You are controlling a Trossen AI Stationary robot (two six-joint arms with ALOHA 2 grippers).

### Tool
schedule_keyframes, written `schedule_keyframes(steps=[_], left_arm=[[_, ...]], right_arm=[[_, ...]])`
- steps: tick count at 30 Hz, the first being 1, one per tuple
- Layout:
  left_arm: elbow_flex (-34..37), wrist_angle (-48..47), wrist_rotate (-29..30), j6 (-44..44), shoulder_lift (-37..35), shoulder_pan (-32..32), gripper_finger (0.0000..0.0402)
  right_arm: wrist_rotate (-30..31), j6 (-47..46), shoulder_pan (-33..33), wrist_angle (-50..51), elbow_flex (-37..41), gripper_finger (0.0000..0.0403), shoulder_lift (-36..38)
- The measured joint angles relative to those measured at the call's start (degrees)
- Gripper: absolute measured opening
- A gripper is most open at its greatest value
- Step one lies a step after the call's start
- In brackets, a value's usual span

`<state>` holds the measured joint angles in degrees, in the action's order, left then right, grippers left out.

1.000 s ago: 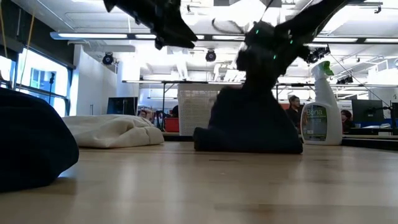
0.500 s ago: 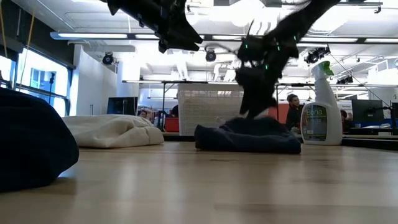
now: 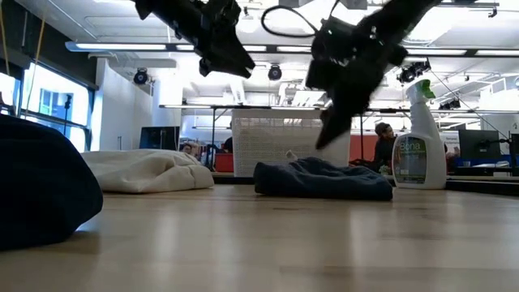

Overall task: Fold laundry
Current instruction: Put the blue shorts into the laundry bin

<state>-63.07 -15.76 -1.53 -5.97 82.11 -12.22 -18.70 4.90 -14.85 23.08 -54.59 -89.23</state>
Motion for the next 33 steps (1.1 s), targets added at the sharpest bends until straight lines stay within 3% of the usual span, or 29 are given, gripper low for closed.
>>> schedule_keyframes(steps=[4, 10, 14, 18, 26, 29, 33], left_arm=[[0.0, -2.9, 0.0, -1.4, 0.0, 0.4, 0.0147], [0.0, -3.4, 0.0, -1.4, 0.0, 0.7, 0.0147], [0.0, -3.3, 0.0, -1.4, 0.0, 0.6, 0.0147], [0.0, -2.3, 0.1, -1.4, 0.0, 0.6, 0.0147], [0.0, 5.5, 0.3, -1.4, -0.7, 0.6, 0.0147], [-0.3, 7.3, 0.3, -1.4, -3.1, 0.6, 0.0147], [-2.5, 7.2, 1.2, -0.7, -6.8, 0.6, 0.0147]], right_arm=[[5.0, -4.7, 4.6, -11.6, 7.6, 0.0245, -0.8], [12.6, -3.5, 8.1, -27.1, 16.7, 0.0244, -1.0], [15.2, -3.5, 8.2, -28.9, 19.8, 0.0231, -2.0], [13.8, -3.7, 8.1, -29.8, 20.4, 0.0184, -4.5], [9.8, -8.3, 5.5, -26.5, 18.1, 0.0017, -4.8], [5.4, -10.1, 1.4, -18.1, 14.1, 0.0022, -2.7], [-2.2, -7.6, -5.0, -4.6, 2.8, 0.0016, 1.6]])
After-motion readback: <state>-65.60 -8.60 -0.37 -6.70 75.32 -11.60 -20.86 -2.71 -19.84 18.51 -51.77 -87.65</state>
